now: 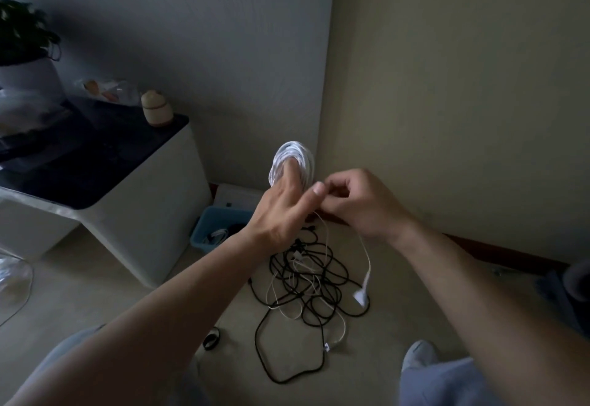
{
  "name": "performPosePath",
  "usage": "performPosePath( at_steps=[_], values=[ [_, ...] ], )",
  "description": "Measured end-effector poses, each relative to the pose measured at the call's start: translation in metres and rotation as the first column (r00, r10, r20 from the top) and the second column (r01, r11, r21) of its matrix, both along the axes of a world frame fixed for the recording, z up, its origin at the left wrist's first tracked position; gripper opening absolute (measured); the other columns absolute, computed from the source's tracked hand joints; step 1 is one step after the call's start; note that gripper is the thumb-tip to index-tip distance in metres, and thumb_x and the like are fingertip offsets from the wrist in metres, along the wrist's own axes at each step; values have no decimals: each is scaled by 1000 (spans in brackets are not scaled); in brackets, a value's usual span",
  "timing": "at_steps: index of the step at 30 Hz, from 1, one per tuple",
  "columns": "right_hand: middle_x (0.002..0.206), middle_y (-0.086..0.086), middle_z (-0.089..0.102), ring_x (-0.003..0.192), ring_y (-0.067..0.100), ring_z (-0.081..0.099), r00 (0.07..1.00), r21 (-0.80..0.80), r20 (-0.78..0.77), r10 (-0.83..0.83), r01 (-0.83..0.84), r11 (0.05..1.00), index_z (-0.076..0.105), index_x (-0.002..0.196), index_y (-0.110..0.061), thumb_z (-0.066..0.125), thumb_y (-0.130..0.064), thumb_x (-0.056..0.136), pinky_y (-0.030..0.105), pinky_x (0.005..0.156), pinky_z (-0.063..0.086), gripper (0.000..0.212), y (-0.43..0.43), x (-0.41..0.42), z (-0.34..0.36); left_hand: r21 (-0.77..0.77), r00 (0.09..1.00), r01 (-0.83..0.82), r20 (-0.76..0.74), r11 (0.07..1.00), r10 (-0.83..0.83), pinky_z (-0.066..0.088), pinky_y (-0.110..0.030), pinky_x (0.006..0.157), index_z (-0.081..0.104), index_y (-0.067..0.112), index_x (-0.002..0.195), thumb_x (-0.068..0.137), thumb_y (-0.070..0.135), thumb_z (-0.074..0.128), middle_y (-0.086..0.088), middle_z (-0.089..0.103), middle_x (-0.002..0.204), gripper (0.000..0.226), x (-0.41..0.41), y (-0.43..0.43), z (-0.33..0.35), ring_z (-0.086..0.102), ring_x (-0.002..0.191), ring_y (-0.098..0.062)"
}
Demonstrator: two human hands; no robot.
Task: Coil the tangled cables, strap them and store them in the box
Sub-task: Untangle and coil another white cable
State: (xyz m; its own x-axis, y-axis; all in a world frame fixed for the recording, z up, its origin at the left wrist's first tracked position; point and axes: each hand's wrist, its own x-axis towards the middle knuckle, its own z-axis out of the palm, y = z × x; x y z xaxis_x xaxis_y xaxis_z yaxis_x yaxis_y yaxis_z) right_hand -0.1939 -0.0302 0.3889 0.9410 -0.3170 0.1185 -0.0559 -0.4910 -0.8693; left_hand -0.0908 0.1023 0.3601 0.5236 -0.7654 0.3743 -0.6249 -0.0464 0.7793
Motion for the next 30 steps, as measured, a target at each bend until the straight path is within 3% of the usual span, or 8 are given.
performPosePath(
  at_steps=[6, 9, 13, 20, 22, 25, 28, 30],
  values=[
    [56, -12, 57, 54, 3, 49, 982, -3, -44, 182, -182, 983, 74, 78, -8, 77, -5, 84, 20, 53, 38, 8, -15, -12, 14, 272, 981, -4, 188, 962, -50, 43, -29, 62, 52, 19, 100, 60, 89, 48, 12, 61, 85, 81, -10, -7, 6, 59, 74, -8],
    [56, -11, 61, 53, 1, 52, 984, 63, 4, 178, -178, 982, 72, 77, -10, 73, 2, 85, 15, 53, 40, 15, -27, -16, 16, 315, 974, -32, 221, 949, -41, 51, -32, 61, 64, 23, 98, 63, 75, 70, 11, 66, 79, 63, -12, -8, 5, 63, 70, -9],
    [62, -9, 66, 58, 1, 57, 990, 96, 103, 97, -107, 990, 70, 76, -12, 79, -3, 82, 12, 57, 43, 14, -45, -20, 11, 263, 998, -4, 62, 965, -13, 48, -33, 56, 70, 18, 80, 82, 42, 79, -3, 68, 68, 26, -7, -9, 2, 60, 60, -14],
    [53, -5, 44, 48, 10, 34, 995, 370, 95, -7, -29, 928, 64, 67, -22, 76, -35, 77, 25, 45, 24, 20, -58, -13, -9, 106, 952, -19, -303, 994, 51, 51, -23, 49, 74, 15, 71, 77, 42, 78, -4, 70, 63, 28, -3, -11, 11, 64, 53, -9],
    [54, -6, 41, 47, 9, 31, 996, 398, 68, -50, 19, 917, 60, 66, -21, 78, -35, 83, 25, 46, 24, 29, -60, -12, -16, 25, 869, -7, -494, 1000, 18, 47, -19, 44, 74, 18, 62, 79, 36, 75, 0, 64, 52, 25, 1, -9, 15, 60, 45, -8],
    [52, -9, 39, 45, 7, 30, 994, 468, 41, -106, 75, 881, 53, 68, -14, 66, -33, 91, 19, 43, 28, 32, -56, -9, -28, -175, 589, -13, -797, 984, -134, 32, -16, 35, 58, 19, 48, 89, 29, 68, 10, 40, 45, 45, 10, -7, 18, 36, 34, -5],
    [49, -8, 38, 43, 7, 32, 994, 482, -9, -105, 96, 871, 54, 69, -13, 54, -18, 102, 23, 47, 32, 33, -39, -2, -38, -288, 306, -152, -923, 945, -232, 25, -17, 34, 45, 24, 60, 98, 33, 59, 10, 26, 51, 42, 21, -4, 22, 24, 39, -4],
    [48, -7, 38, 41, 8, 32, 996, 507, -54, -70, 88, 857, 55, 73, -11, 49, -15, 104, 28, 53, 38, 32, -22, 2, -45, -299, 191, -263, -948, 917, -254, 24, -15, 35, 44, 23, 64, 99, 40, 56, 11, 27, 50, 41, 29, -1, 24, 23, 38, -3]
  ],
)
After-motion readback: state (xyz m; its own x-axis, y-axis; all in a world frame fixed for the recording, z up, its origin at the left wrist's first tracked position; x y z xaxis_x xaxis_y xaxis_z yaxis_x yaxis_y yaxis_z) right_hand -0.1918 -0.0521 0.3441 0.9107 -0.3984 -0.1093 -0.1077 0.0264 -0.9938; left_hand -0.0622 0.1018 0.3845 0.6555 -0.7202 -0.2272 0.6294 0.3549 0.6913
